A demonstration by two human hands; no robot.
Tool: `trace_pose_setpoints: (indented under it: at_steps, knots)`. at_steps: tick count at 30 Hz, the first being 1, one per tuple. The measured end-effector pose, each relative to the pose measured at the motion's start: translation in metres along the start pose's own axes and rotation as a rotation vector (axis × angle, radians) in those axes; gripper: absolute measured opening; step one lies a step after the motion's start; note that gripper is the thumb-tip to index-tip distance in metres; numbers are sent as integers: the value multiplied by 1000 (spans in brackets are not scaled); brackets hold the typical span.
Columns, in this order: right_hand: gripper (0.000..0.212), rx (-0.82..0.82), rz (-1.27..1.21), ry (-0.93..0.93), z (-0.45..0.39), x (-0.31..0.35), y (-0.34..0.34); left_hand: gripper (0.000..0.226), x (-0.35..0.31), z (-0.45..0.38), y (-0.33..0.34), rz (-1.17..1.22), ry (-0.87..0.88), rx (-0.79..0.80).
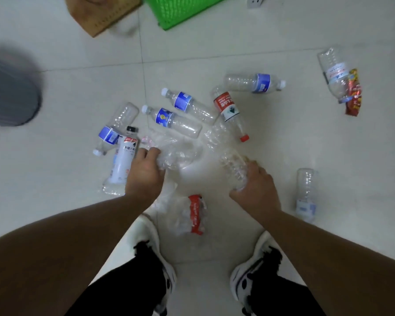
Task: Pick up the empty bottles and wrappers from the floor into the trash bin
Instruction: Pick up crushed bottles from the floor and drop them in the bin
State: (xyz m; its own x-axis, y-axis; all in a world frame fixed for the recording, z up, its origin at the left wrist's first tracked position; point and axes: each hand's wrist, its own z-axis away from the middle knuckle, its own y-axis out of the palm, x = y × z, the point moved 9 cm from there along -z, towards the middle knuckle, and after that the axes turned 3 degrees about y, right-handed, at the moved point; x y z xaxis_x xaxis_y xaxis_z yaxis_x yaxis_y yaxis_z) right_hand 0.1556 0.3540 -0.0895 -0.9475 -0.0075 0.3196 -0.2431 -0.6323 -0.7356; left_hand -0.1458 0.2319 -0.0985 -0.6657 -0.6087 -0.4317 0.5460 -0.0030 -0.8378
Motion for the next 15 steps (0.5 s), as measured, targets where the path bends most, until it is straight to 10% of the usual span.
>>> trace_pose_setpoints:
  at_steps: [15]
  knots:
    - [64,76,-142,126,190,177,-171,42,-17,120,-311,94,-129,-10]
